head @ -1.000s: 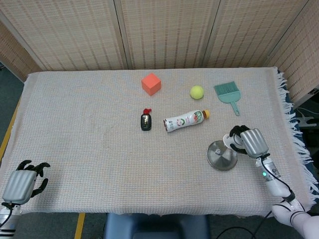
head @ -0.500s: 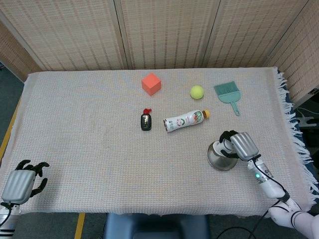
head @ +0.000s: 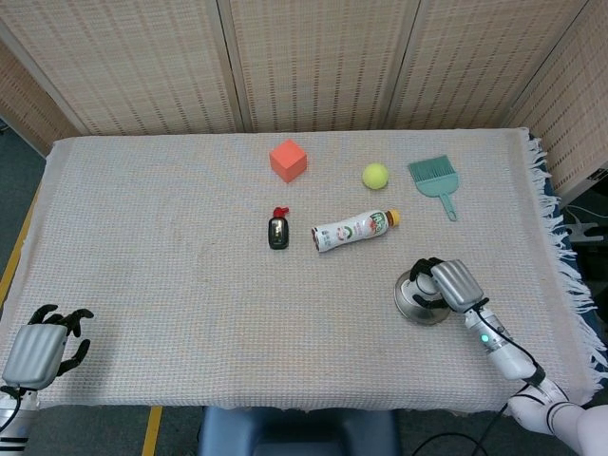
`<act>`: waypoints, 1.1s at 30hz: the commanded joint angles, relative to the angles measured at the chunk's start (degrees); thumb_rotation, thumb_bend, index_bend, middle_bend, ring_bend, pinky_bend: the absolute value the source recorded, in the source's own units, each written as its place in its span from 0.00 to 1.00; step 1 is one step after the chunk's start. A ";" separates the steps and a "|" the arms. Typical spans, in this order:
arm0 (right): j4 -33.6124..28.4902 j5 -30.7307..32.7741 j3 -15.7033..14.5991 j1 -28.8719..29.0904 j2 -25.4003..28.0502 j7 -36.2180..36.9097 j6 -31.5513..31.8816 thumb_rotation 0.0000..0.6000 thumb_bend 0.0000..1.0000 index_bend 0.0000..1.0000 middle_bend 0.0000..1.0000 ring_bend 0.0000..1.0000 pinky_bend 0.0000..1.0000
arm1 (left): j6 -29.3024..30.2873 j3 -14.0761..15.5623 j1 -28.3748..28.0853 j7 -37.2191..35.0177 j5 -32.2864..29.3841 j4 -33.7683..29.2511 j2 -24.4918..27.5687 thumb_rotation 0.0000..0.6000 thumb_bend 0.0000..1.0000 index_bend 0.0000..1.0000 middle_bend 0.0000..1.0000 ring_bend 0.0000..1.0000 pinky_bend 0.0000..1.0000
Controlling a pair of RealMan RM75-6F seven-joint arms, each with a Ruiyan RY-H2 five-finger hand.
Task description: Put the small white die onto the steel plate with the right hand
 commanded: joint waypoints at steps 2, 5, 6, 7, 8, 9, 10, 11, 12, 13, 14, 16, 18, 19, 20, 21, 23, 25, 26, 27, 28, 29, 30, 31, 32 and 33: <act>-1.79 -1.12 -1.12 0.15 0.97 3.87 0.01 1.00 0.28 0.65 0.53 0.52 0.85 | 0.06 0.01 0.01 0.17 0.07 0.07 0.00 1.00 0.37 0.35 0.54 0.47 0.22; -2.60 -1.75 -1.62 0.08 1.39 5.64 0.59 1.00 0.28 0.65 0.53 0.52 0.85 | -0.18 0.03 -0.03 0.07 -0.10 0.05 -0.02 1.00 0.37 0.35 0.54 0.47 0.22; -2.84 -1.91 -1.75 0.04 1.49 6.16 0.79 1.00 0.28 0.65 0.53 0.52 0.85 | -0.22 0.02 -0.04 0.05 -0.14 0.01 0.00 1.00 0.37 0.35 0.54 0.47 0.22; -3.12 -2.13 -1.92 0.00 1.65 6.82 1.03 1.00 0.28 0.65 0.53 0.52 0.85 | -0.20 0.01 -0.05 0.09 -0.13 0.00 0.00 1.00 0.37 0.35 0.54 0.47 0.22; -3.28 -2.29 -2.06 -0.01 1.77 7.27 1.15 1.00 0.28 0.65 0.53 0.52 0.85 | -0.14 0.02 -0.04 0.16 -0.06 0.03 0.00 1.00 0.37 0.35 0.54 0.47 0.22; -3.34 -2.38 -2.16 -0.01 1.86 7.53 1.19 1.00 0.28 0.65 0.53 0.52 0.85 | -0.10 0.03 -0.03 0.24 -0.03 0.06 -0.01 1.00 0.37 0.35 0.54 0.47 0.22; -3.17 -2.39 -2.17 -0.03 1.85 7.42 1.24 1.00 0.28 0.65 0.53 0.52 0.85 | -0.09 0.05 0.00 0.24 -0.04 0.04 0.00 1.00 0.37 0.35 0.54 0.47 0.22; -2.73 -2.32 -2.13 -0.07 1.73 6.84 1.18 1.00 0.28 0.65 0.53 0.52 0.85 | -0.13 0.03 -0.01 0.20 -0.08 -0.01 -0.01 1.00 0.37 0.35 0.54 0.47 0.22; -2.27 -2.22 -2.07 -0.12 1.53 6.21 1.13 1.00 0.28 0.65 0.53 0.52 0.85 | -0.16 0.03 -0.02 0.15 -0.11 -0.07 0.01 1.00 0.37 0.35 0.54 0.47 0.22; -1.35 -2.00 -1.94 -0.20 1.15 5.03 1.00 1.00 0.28 0.65 0.53 0.52 0.85 | -0.15 0.01 -0.03 0.15 -0.10 -0.11 0.03 1.00 0.37 0.35 0.54 0.47 0.22; -0.39 -1.81 -1.83 -0.28 0.78 3.98 0.84 1.00 0.28 0.65 0.53 0.52 0.85 | -0.10 0.00 -0.03 0.19 -0.06 -0.11 0.04 1.00 0.37 0.35 0.54 0.47 0.22; 1.98 -1.38 -1.64 -0.53 -0.35 2.01 0.53 1.00 0.28 0.65 0.53 0.52 0.85 | -0.03 0.02 -0.02 0.32 0.02 -0.03 0.03 1.00 0.37 0.35 0.54 0.47 0.22; 5.02 -1.09 -1.50 -0.83 -1.72 -0.29 0.45 1.00 0.28 0.65 0.53 0.52 0.85 | -0.13 0.01 -0.02 0.22 -0.09 -0.08 0.02 1.00 0.37 0.35 0.54 0.47 0.22; 7.53 -0.93 -1.39 -1.06 -2.88 -2.18 0.52 1.00 0.28 0.65 0.53 0.52 0.85 | -0.19 0.02 -0.03 0.15 -0.15 -0.13 0.05 1.00 0.37 0.35 0.54 0.47 0.22; 9.48 -0.84 -1.26 -1.21 -3.80 -3.51 0.70 1.00 0.28 0.65 0.53 0.52 0.85 | -0.22 0.00 -0.05 0.18 -0.16 -0.13 0.04 1.00 0.37 0.35 0.54 0.47 0.22; 11.37 -0.77 -1.10 -1.33 -4.75 -4.59 1.04 1.00 0.28 0.65 0.53 0.52 0.85 | -0.21 0.00 -0.06 0.27 -0.13 -0.10 0.02 1.00 0.37 0.35 0.54 0.47 0.22; 15.22 -0.55 -0.68 -1.55 -6.75 -5.91 1.87 1.00 0.28 0.65 0.53 0.52 0.85 | -0.21 0.05 -0.06 0.43 -0.07 -0.03 0.01 1.00 0.37 0.35 0.54 0.47 0.22; 17.33 -0.56 -0.57 -1.70 -8.03 -4.82 2.56 1.00 0.28 0.65 0.53 0.52 0.85 | -0.25 0.04 -0.08 0.31 -0.10 -0.08 0.01 1.00 0.37 0.35 0.54 0.47 0.22; 17.43 -0.65 -0.69 -1.75 -8.22 -3.35 2.64 1.00 0.28 0.65 0.53 0.52 0.85 | -0.26 0.01 -0.09 0.28 -0.13 -0.08 0.00 1.00 0.37 0.35 0.54 0.47 0.22; 17.03 -0.77 -0.89 -1.78 -8.16 -1.28 2.59 1.00 0.28 0.65 0.54 0.52 0.85 | -0.24 -0.01 -0.09 0.29 -0.14 -0.05 -0.01 1.00 0.37 0.35 0.54 0.47 0.22; 15.82 -1.05 -1.31 -1.78 -7.71 2.18 2.35 1.00 0.28 0.65 0.54 0.52 0.85 | -0.20 0.02 -0.07 0.39 -0.10 0.02 -0.03 1.00 0.37 0.35 0.54 0.47 0.22; 14.53 -1.30 -1.70 -1.73 -7.12 5.08 2.04 1.00 0.28 0.65 0.54 0.52 0.85 | -0.21 0.05 -0.06 0.45 -0.09 0.07 -0.04 1.00 0.37 0.35 0.54 0.47 0.22; 13.06 -1.58 -2.12 -1.63 -6.39 7.99 1.72 1.00 0.28 0.65 0.54 0.52 0.85 | -0.27 0.06 -0.06 0.47 -0.14 0.07 -0.05 1.00 0.37 0.35 0.54 0.47 0.22; 11.08 -2.05 -2.72 -1.47 -5.32 11.54 1.47 1.00 0.28 0.65 0.54 0.52 0.85 | -0.37 0.06 -0.08 0.42 -0.22 0.00 -0.05 1.00 0.37 0.35 0.54 0.48 0.22; 9.75 -2.45 -3.18 -1.36 -4.55 13.80 1.40 1.00 0.28 0.65 0.54 0.52 0.85 | -0.42 0.06 -0.08 0.39 -0.26 -0.07 -0.01 1.00 0.37 0.35 0.54 0.47 0.22; 8.42 -2.88 -3.62 -1.19 -3.70 15.89 1.44 1.00 0.28 0.65 0.54 0.52 0.85 | -0.39 0.06 -0.08 0.45 -0.24 -0.17 0.04 1.00 0.37 0.35 0.54 0.47 0.22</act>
